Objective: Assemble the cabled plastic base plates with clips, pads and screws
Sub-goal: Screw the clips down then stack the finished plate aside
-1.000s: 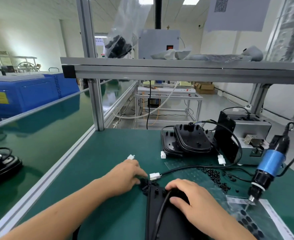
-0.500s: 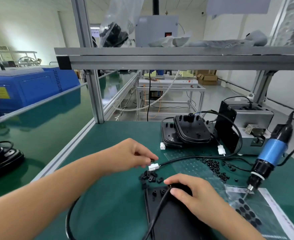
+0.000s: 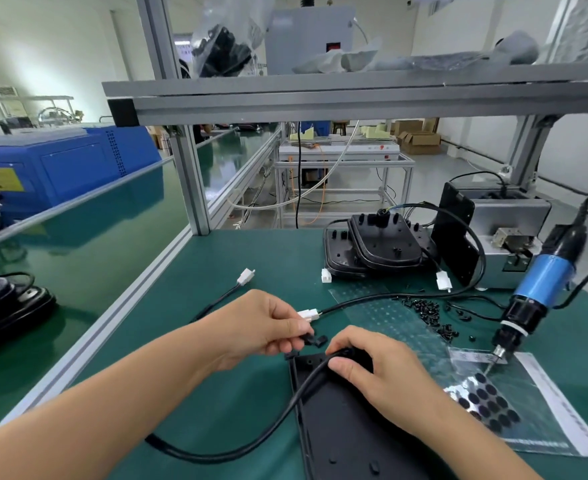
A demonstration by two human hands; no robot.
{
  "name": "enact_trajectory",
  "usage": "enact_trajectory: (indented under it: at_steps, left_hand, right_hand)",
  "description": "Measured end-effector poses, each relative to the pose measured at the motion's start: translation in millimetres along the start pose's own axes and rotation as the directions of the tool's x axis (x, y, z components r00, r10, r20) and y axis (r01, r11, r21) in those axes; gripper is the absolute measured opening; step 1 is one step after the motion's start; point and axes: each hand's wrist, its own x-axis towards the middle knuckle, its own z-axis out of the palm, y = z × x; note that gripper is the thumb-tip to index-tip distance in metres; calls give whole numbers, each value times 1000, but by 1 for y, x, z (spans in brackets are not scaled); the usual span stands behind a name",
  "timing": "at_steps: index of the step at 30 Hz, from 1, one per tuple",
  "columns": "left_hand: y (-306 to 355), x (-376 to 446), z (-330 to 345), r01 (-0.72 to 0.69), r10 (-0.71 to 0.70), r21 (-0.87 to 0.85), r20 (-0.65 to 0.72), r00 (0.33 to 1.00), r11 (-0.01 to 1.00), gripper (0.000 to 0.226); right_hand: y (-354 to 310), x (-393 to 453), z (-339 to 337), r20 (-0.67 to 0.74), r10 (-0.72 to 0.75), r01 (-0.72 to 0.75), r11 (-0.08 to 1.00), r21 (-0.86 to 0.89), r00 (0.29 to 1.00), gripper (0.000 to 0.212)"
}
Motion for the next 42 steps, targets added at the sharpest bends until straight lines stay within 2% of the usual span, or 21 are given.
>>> enact_trajectory:
  at_steps: [5,16,21,25,29,33,36,42]
  left_hand:
    - [-2,1,6,-58,58,221,7,998,973,14]
    - [-3,4,9,-137,132,270,40,991,953,10]
    - [-7,3,11,-189,181,304,53,982,934,11]
    - [-11,3,17,-210,226,238,-42,973,948,4]
    - [-15,3,24,-169,206,198,-182,961,966,11]
    - [-19,-3,25,-192,224,235,-114,968,953,6]
    - [-24,-8,23,-209,229,214,-74,971,954,14]
    - [-28,-11,28,-202,225,156,-149,963,967,17]
  right_hand:
    - [2,0,4,-21,-2,2,1000,-23,1000,17]
    - [0,0,5,-40,12,-14,999,-36,999,13]
    - [1,0,7,-56,14,-17,999,-41,998,4]
    - [3,-1,10,-96,34,-38,999,-38,995,4]
    - [1,-1,10,-116,53,-54,998,-6,992,8]
    - [-1,-2,13,-144,60,-64,998,-19,988,7]
    - [-2,-3,16,-175,82,-87,996,-23,981,8]
    - [-3,-6,21,-197,112,-109,994,24,974,9]
